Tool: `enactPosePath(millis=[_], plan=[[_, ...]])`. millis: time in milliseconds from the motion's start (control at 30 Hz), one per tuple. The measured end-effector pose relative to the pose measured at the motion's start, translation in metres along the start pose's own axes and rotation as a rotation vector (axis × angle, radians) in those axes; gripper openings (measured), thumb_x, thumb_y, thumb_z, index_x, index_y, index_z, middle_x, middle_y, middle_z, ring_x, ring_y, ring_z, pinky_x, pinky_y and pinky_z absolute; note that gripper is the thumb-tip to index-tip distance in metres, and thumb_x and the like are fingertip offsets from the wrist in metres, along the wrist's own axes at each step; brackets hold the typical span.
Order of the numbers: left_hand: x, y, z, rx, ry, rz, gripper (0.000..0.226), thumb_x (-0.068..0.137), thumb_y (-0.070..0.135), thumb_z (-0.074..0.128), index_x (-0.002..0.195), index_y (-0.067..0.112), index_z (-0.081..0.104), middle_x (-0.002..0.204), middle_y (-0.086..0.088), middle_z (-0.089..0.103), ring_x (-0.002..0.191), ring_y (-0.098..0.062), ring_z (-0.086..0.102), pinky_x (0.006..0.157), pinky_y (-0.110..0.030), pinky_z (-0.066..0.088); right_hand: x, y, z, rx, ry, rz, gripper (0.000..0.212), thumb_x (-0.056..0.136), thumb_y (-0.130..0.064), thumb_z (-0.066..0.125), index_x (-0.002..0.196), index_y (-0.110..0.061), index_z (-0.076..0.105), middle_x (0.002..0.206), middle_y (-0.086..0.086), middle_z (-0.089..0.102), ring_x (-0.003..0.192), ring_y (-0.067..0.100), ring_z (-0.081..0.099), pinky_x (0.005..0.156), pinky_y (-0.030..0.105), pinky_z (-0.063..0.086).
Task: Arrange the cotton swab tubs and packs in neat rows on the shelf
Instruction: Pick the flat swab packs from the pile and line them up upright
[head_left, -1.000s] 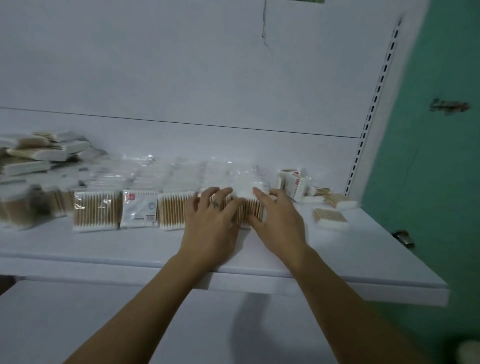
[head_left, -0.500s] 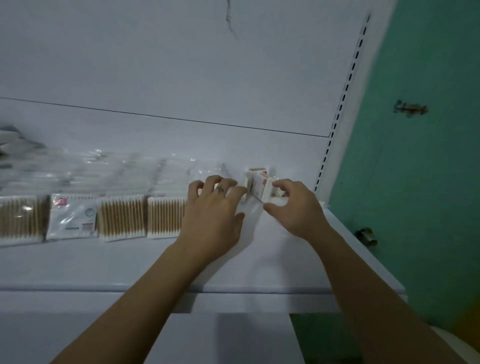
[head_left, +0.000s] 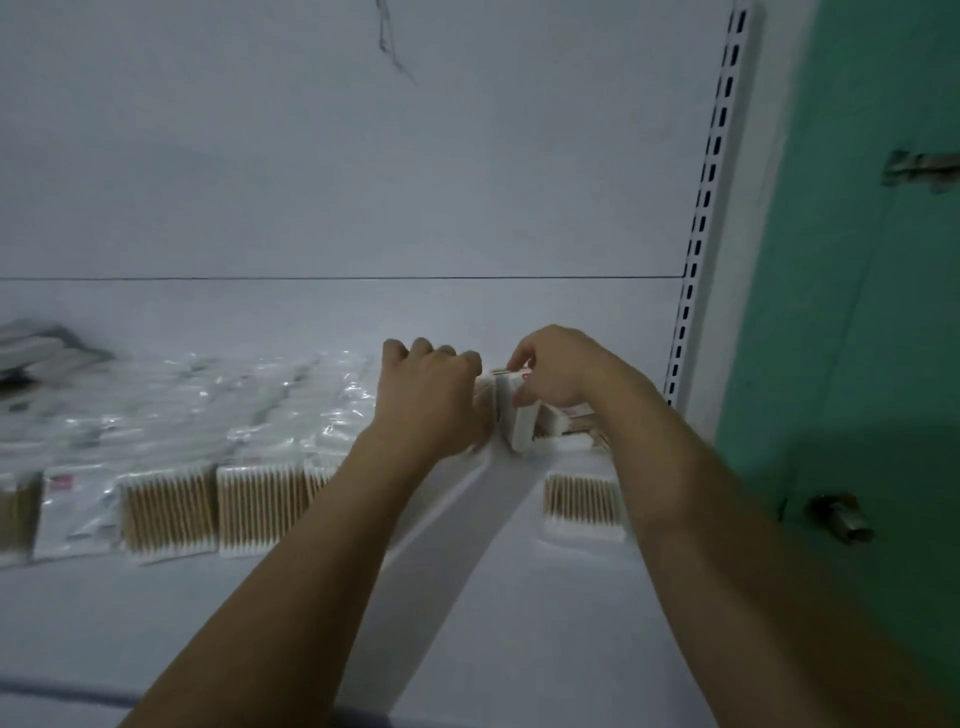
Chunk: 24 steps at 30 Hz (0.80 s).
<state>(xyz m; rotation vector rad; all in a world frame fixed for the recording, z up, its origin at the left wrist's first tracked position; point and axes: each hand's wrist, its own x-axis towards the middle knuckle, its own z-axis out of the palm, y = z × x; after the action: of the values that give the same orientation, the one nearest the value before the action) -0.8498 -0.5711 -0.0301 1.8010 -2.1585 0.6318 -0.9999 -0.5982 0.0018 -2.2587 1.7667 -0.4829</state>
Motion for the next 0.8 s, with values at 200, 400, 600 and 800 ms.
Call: enactPosePath(millis=[200, 400, 600, 800], plan=[[0.038, 0.014, 0.004, 0.058, -0.214, -0.081, 0.034, 0.089, 0.034, 0.052, 0.121, 0.023, 0.053, 0.112, 0.001, 0.065, 0.112, -0.024, 0.053, 0.103, -0.043, 0.024, 0.055, 0.003, -0.005, 0.032, -0.063, 0.007, 0.031, 0.089, -0.004, 0.059, 0.119, -0.006, 0.066, 0.120, 0.013, 0.065, 0.103, 0.028, 0.065, 0.094, 0.039, 0.053], [0.047, 0.027, 0.008, 0.141, -0.203, -0.144, 0.011, 0.084, 0.019, 0.049, 0.079, 0.017, 0.040, 0.069, 0.002, 0.040, 0.085, -0.023, 0.042, 0.103, -0.044, 0.026, 0.059, 0.015, -0.013, 0.120, -0.059, -0.042, 0.036, 0.090, 0.000, 0.058, 0.122, -0.011, 0.067, 0.123, 0.007, 0.066, 0.111, 0.023, 0.061, 0.088, 0.026, 0.045], [0.032, 0.023, 0.016, 0.122, -0.093, -0.101, 0.020, 0.091, 0.035, 0.053, 0.082, 0.016, 0.055, 0.071, 0.003, 0.049, 0.077, -0.021, 0.048, 0.090, -0.039, 0.028, 0.053, 0.018, -0.023, 0.359, 0.073, -0.103, 0.018, 0.089, -0.016, 0.065, 0.106, -0.011, 0.071, 0.096, 0.008, 0.072, 0.085, 0.020, 0.070, 0.084, 0.031, 0.052], [0.030, -0.004, 0.001, -0.133, 0.331, -0.092, 0.021, 0.078, 0.012, 0.068, 0.098, 0.019, 0.069, 0.092, 0.000, 0.063, 0.082, -0.026, 0.060, 0.071, -0.033, 0.030, 0.065, 0.004, -0.008, 0.310, 0.254, 0.052, 0.065, 0.083, -0.069, 0.052, 0.099, -0.009, 0.068, 0.084, 0.005, 0.070, 0.076, 0.022, 0.069, 0.074, 0.036, 0.055]])
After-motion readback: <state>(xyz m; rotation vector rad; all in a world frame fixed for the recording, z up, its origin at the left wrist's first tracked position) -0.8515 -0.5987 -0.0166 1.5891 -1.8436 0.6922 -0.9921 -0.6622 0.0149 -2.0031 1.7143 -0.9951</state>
